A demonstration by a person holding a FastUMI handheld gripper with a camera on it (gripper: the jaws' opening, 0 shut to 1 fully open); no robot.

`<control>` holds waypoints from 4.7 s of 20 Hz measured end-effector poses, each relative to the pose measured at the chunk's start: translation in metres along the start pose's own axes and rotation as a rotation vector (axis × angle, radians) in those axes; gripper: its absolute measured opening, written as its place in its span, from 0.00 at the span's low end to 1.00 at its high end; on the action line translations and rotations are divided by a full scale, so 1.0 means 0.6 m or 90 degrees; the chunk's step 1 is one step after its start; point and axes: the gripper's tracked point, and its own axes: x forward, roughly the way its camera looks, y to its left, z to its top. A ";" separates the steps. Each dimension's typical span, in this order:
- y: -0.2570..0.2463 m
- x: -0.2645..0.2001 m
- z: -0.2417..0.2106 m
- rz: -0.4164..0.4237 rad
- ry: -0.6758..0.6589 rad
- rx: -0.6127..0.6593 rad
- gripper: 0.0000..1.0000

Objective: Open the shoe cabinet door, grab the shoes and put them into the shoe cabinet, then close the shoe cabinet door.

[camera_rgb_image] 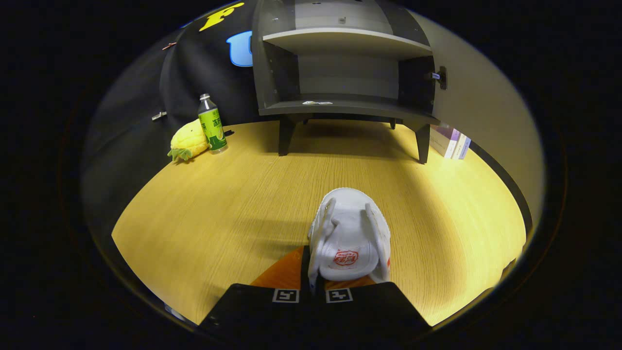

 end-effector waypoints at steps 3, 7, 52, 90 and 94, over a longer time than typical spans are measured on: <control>-0.015 -0.030 0.040 0.011 0.000 0.041 0.05; -0.042 -0.098 0.126 0.009 -0.027 0.044 0.05; -0.061 0.160 0.839 -0.048 -0.131 -0.029 0.05; 0.007 -0.287 0.829 0.043 -0.352 -0.006 0.98; 0.044 -0.415 0.768 0.081 -0.393 -0.015 0.98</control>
